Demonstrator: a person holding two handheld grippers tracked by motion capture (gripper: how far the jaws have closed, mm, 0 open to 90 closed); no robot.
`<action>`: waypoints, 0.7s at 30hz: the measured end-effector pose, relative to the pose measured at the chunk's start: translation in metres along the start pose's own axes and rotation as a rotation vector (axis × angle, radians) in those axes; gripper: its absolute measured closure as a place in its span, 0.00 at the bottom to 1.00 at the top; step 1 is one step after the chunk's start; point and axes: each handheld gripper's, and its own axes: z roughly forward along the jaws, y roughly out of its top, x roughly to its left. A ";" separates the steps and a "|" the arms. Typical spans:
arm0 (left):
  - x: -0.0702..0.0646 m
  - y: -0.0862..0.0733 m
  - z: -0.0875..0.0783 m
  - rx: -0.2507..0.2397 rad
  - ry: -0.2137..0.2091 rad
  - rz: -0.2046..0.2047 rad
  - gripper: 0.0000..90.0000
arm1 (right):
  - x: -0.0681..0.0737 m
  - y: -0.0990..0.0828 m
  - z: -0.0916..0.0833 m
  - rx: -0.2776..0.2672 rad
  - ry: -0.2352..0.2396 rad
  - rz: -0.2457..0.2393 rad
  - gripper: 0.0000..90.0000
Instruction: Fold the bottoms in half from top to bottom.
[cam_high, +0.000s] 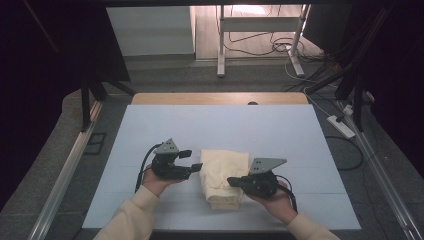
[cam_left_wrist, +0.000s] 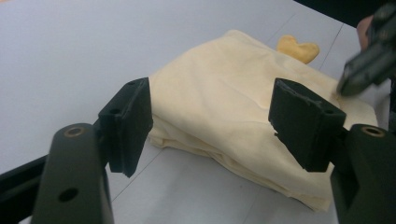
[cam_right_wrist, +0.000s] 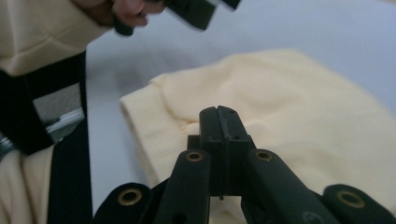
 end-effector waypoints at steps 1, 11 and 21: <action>0.000 0.000 -0.001 -0.002 0.000 0.000 0.34 | -0.002 0.001 -0.005 -0.017 -0.014 0.007 1.00; -0.004 -0.004 -0.009 -0.004 0.014 0.017 0.33 | -0.022 -0.010 -0.039 -0.077 -0.121 0.060 0.93; -0.008 -0.011 -0.020 0.000 0.032 0.025 0.32 | -0.033 -0.023 -0.055 -0.098 -0.197 0.117 0.61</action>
